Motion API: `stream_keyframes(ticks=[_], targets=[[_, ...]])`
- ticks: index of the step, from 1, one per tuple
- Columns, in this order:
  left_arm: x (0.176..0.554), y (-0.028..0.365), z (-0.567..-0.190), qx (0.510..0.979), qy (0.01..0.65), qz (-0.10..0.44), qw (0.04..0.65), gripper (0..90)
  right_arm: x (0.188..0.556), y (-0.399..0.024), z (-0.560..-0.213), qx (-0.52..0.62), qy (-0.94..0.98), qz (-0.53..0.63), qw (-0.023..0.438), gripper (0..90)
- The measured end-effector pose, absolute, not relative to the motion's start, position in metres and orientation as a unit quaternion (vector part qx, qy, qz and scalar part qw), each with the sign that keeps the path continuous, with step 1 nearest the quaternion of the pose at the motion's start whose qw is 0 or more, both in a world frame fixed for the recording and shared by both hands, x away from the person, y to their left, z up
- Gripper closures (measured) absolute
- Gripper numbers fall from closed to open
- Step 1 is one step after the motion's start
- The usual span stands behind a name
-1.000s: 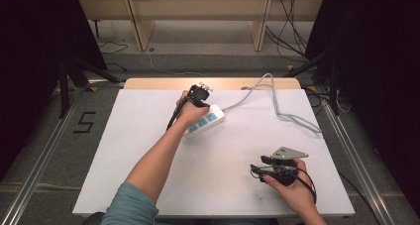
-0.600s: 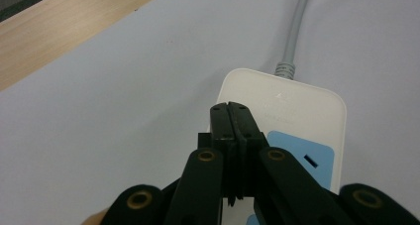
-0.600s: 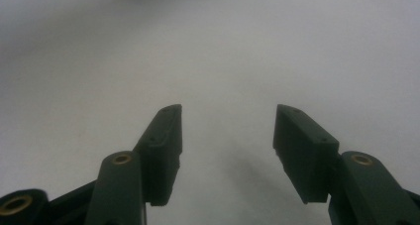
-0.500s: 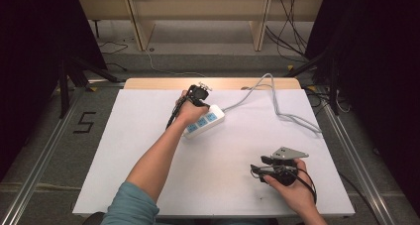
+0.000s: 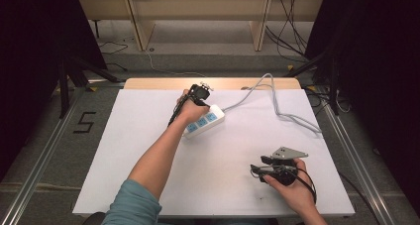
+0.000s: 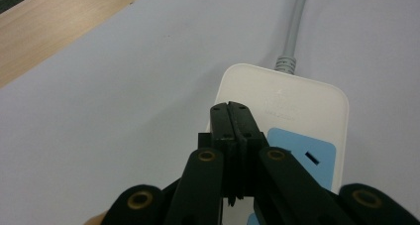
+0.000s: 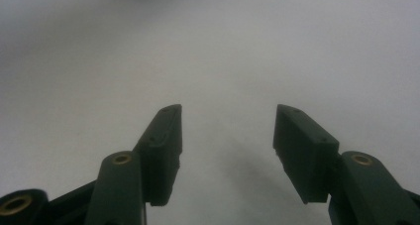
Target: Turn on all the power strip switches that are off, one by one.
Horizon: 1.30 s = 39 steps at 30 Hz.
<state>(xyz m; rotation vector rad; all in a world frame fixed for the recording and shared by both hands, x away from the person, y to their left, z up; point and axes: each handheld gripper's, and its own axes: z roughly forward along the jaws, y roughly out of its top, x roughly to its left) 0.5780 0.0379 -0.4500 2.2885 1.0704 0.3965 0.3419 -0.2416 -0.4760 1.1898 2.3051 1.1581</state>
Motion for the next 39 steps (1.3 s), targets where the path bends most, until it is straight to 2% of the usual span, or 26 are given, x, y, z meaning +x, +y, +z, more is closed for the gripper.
stream_keyframes(ticks=[10, 15, 22, 25, 28, 31, 34, 39], targets=[[0.578, 0.042, -0.449, 0.852, 0.403, 0.156, 0.295, 89.1, 0.341, -0.243, -0.475, 0.414, 0.802, 0.403, 0.153, 45.6], [0.576, 0.048, -0.445, 0.847, 0.401, 0.154, 0.313, 78.8, 0.342, -0.243, -0.475, 0.414, 0.802, 0.402, 0.152, 45.6], [0.572, 0.051, -0.44, 0.84, 0.403, 0.157, 0.327, 70.8, 0.342, -0.243, -0.475, 0.414, 0.803, 0.401, 0.152, 45.6], [0.572, 0.052, -0.436, 0.84, 0.402, 0.16, 0.328, 64.8, 0.342, -0.243, -0.475, 0.415, 0.803, 0.4, 0.151, 45.6], [0.571, 0.054, -0.433, 0.831, 0.415, 0.155, 0.337, 61.5, 0.342, -0.243, -0.475, 0.415, 0.803, 0.4, 0.151, 45.6], [0.571, 0.057, -0.431, 0.826, 0.426, 0.147, 0.339, 52.8, 0.342, -0.243, -0.476, 0.415, 0.803, 0.401, 0.151, 45.7], [0.571, 0.059, -0.43, 0.815, 0.44, 0.14, 0.349, 48.2, 0.343, -0.243, -0.476, 0.415, 0.803, 0.4, 0.151, 45.6], [0.569, 0.062, -0.428, 0.815, 0.439, 0.139, 0.352, 40.8, 0.343, -0.244, -0.476, 0.415, 0.803, 0.4, 0.151, 45.6]])
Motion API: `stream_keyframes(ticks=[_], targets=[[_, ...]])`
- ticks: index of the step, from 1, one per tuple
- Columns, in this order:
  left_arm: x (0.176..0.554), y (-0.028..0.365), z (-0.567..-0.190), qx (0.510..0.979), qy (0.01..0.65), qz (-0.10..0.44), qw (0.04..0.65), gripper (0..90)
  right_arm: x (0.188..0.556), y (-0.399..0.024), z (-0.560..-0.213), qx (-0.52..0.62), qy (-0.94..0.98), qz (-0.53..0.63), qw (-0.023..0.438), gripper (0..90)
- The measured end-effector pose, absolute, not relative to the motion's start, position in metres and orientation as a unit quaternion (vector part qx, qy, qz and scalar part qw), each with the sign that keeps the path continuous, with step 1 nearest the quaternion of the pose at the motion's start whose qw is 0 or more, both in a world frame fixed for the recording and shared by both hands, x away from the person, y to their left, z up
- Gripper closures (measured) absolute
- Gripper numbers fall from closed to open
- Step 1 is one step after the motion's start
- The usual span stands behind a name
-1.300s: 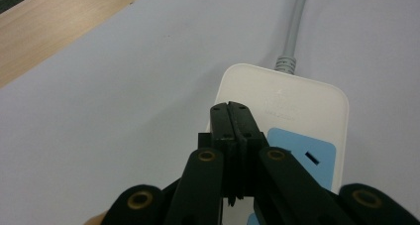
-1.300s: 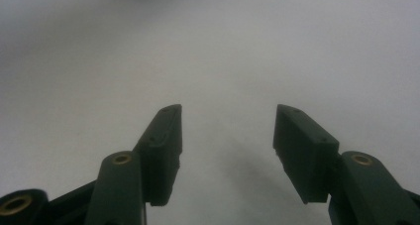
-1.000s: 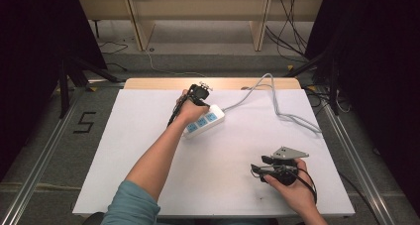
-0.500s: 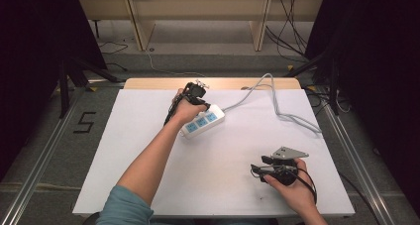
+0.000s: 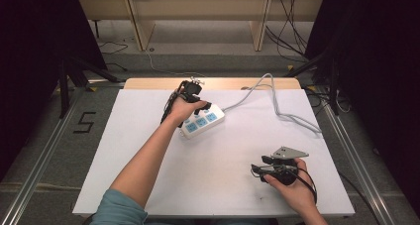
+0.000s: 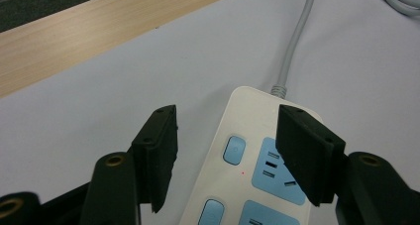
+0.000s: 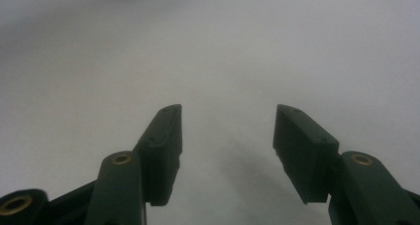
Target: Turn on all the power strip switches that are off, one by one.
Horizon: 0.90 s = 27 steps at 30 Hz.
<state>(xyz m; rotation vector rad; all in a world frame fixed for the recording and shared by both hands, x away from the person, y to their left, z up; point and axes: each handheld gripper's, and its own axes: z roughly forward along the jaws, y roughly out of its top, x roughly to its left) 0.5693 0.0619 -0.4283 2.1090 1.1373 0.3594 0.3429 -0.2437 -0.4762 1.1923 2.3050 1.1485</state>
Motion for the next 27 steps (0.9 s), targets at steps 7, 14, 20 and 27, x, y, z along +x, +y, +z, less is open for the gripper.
stream_keyframes(ticks=[7, 14, 20, 27], targets=[[0.567, 0.066, -0.425, 0.814, 0.441, 0.144, 0.35, 38.2, 0.343, -0.244, -0.476, 0.416, 0.802, 0.4, 0.152, 45.6], [0.565, 0.074, -0.43, 0.812, 0.448, 0.143, 0.344, 37.3, 0.343, -0.245, -0.476, 0.417, 0.801, 0.401, 0.153, 45.6], [0.563, 0.082, -0.429, 0.81, 0.452, 0.144, 0.343, 37.3, 0.344, -0.245, -0.476, 0.419, 0.801, 0.4, 0.151, 45.6], [0.561, 0.091, -0.431, 0.811, 0.457, 0.142, 0.338, 38.6, 0.344, -0.245, -0.477, 0.419, 0.801, 0.4, 0.15, 45.6]])
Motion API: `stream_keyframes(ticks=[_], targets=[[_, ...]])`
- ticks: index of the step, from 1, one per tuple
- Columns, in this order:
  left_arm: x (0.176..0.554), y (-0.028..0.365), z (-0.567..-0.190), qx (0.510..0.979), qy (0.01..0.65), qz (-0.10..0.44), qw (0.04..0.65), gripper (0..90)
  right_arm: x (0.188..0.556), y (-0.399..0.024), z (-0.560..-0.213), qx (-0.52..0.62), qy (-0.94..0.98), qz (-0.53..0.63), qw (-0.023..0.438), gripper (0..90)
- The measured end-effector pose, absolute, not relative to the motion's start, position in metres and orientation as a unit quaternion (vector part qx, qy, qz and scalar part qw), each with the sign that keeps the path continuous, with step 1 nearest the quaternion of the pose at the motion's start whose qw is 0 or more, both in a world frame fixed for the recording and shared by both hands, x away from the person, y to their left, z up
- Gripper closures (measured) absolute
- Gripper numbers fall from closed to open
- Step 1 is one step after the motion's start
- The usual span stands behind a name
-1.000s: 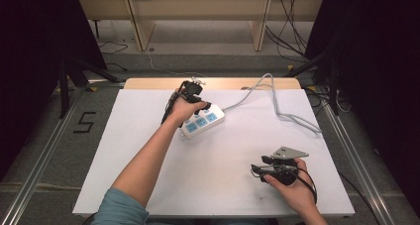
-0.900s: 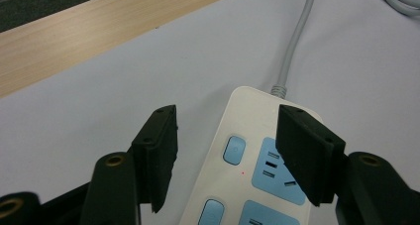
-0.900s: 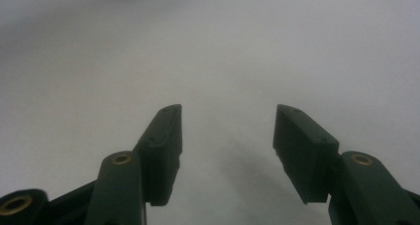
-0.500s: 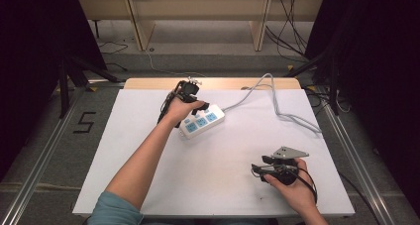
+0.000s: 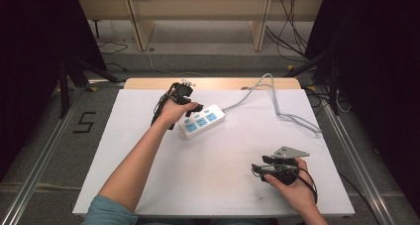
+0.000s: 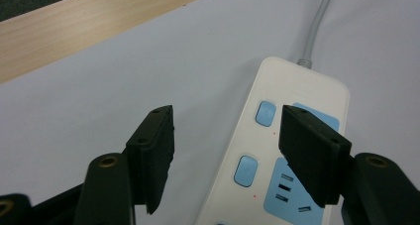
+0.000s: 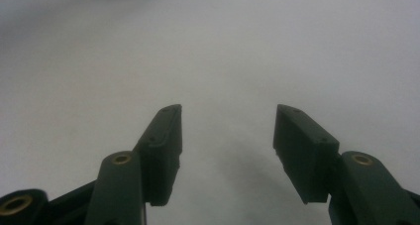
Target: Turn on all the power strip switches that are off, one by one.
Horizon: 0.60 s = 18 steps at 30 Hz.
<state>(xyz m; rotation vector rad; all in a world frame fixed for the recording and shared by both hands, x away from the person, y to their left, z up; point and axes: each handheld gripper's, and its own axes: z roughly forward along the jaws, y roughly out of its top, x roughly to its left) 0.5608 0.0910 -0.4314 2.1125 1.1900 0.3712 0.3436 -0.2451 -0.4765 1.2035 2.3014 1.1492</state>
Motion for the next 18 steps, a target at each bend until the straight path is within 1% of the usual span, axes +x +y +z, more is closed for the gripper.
stream_keyframes(ticks=[9, 13, 14, 15, 16, 17, 18], targets=[[0.558, 0.1, -0.433, 0.81, 0.46, 0.144, 0.333, 39.2, 0.344, -0.245, -0.477, 0.419, 0.802, 0.399, 0.15, 45.6], [0.556, 0.104, -0.433, 0.81, 0.462, 0.144, 0.331, 41.4, 0.344, -0.245, -0.477, 0.419, 0.802, 0.398, 0.15, 45.6], [0.556, 0.105, -0.433, 0.812, 0.461, 0.141, 0.328, 50.3, 0.344, -0.245, -0.477, 0.419, 0.802, 0.399, 0.15, 45.6], [0.555, 0.106, -0.432, 0.814, 0.46, 0.138, 0.327, 50.3, 0.344, -0.245, -0.477, 0.419, 0.802, 0.399, 0.15, 45.6], [0.555, 0.107, -0.431, 0.819, 0.454, 0.142, 0.32, 56.3, 0.344, -0.245, -0.477, 0.418, 0.803, 0.399, 0.149, 45.6], [0.554, 0.108, -0.431, 0.819, 0.455, 0.148, 0.316, 65.2, 0.344, -0.245, -0.477, 0.418, 0.803, 0.399, 0.149, 45.6], [0.553, 0.109, -0.431, 0.821, 0.452, 0.155, 0.311, 72.3, 0.343, -0.245, -0.477, 0.418, 0.803, 0.398, 0.149, 45.6]])
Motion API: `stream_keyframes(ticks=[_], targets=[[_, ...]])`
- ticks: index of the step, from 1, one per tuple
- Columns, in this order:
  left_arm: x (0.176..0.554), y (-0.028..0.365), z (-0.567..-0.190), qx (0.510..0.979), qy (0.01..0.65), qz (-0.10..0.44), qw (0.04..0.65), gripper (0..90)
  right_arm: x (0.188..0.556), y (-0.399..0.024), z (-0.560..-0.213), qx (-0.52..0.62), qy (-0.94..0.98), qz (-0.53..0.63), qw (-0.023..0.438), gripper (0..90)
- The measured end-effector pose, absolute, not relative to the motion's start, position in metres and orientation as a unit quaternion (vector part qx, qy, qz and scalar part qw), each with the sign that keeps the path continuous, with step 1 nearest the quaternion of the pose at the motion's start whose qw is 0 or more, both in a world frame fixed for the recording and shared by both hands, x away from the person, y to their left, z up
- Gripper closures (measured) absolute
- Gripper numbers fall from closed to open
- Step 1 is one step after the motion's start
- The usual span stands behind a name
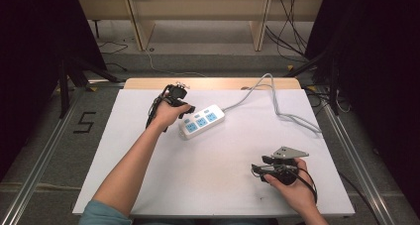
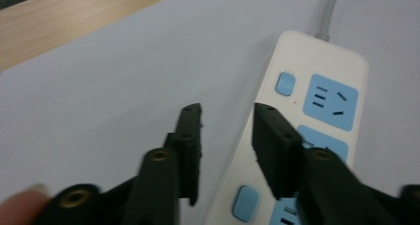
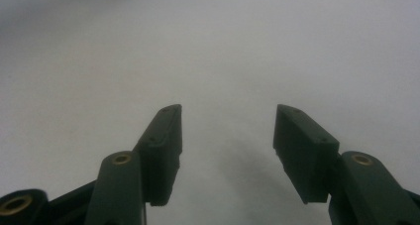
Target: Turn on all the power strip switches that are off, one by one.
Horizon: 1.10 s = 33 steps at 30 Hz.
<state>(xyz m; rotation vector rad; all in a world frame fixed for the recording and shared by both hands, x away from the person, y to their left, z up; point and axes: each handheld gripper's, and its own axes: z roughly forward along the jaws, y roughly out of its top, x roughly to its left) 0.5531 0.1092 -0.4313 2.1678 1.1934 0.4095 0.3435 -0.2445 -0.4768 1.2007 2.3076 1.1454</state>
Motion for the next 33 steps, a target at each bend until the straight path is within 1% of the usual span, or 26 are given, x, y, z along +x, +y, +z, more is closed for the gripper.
stream_keyframes(ticks=[2, 3, 4, 9, 18, 33], targets=[[0.5518, 0.1116, -0.432, 0.818, 0.455, 0.158, 0.314, 84.1, 0.3434, -0.2444, -0.4767, 0.418, 0.803, 0.398, 0.149, 45.6], [0.5513, 0.1128, -0.4325, 0.817, 0.456, 0.158, 0.316, 88.5, 0.3434, -0.2444, -0.4768, 0.417, 0.803, 0.398, 0.149, 45.6], [0.5507, 0.1134, -0.4333, 0.817, 0.457, 0.156, 0.316, 89.4, 0.3434, -0.2444, -0.4768, 0.417, 0.803, 0.398, 0.149, 45.6], [0.5491, 0.1166, -0.4366, 0.82, 0.454, 0.155, 0.313, 89.6, 0.3435, -0.2438, -0.4774, 0.417, 0.804, 0.398, 0.147, 45.6], [0.5461, 0.1171, -0.4354, 0.818, 0.462, 0.134, 0.316, 89.6, 0.3436, -0.2433, -0.4776, 0.416, 0.805, 0.397, 0.147, 45.6], [0.5438, 0.1132, -0.4387, 0.84, 0.445, 0.114, 0.288, 89.7, 0.3436, -0.2427, -0.478, 0.415, 0.806, 0.397, 0.145, 45.6]])
